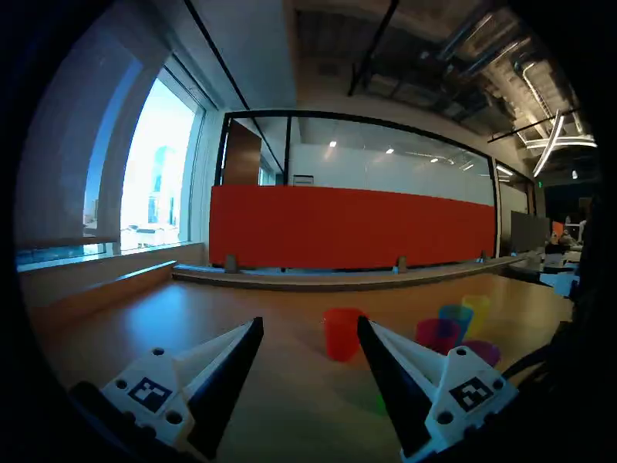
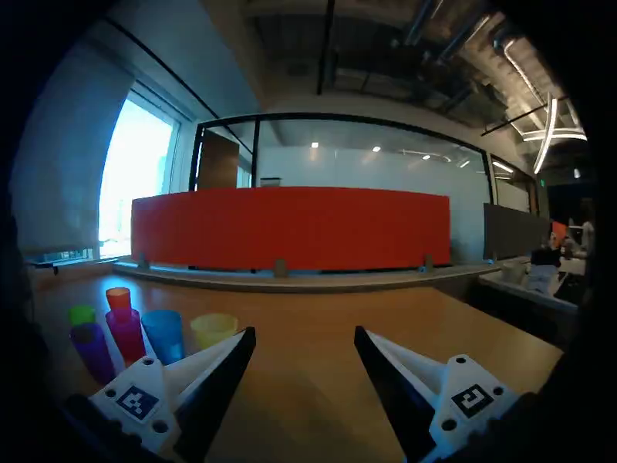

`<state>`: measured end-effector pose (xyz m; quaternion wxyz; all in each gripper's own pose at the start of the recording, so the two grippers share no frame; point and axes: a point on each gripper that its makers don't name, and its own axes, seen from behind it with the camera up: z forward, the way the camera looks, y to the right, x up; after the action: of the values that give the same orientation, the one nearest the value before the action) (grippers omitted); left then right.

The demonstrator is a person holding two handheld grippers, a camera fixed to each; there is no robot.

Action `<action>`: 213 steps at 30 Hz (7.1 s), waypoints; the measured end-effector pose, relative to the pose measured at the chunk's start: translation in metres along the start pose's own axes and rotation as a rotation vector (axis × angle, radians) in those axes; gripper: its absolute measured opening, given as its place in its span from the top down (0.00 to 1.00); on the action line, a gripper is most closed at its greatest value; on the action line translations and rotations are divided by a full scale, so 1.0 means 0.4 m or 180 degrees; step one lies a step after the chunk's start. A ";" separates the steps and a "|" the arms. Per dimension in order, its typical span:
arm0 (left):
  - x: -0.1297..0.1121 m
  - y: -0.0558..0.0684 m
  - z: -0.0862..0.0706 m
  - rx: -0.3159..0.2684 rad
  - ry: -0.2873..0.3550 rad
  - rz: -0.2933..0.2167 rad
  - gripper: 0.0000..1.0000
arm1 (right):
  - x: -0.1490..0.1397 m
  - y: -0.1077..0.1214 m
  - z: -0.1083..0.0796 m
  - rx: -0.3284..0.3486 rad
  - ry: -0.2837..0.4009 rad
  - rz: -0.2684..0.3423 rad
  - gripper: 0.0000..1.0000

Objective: Pour water

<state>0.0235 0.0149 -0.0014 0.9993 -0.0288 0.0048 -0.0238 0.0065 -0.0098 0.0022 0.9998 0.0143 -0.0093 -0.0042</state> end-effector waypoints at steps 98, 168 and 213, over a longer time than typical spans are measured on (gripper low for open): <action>0.327 0.164 0.094 -0.1450 -0.0555 0.0333 0.10 | 0.384 -0.236 0.050 0.1707 -0.0450 -0.0496 0.01; -0.164 0.225 0.017 -0.2348 -0.1972 0.1043 0.10 | 0.029 -0.451 0.116 0.3065 -0.1614 -0.1227 0.00; -0.274 0.308 0.060 -0.2553 -0.2014 0.1130 0.10 | -0.062 -0.491 0.157 0.3216 -0.1766 -0.1332 0.00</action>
<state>-0.0799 0.1445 0.0164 0.8512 -0.4125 -0.2828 0.1590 -0.0210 -0.2078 0.0588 0.8077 0.4865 -0.2671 -0.1992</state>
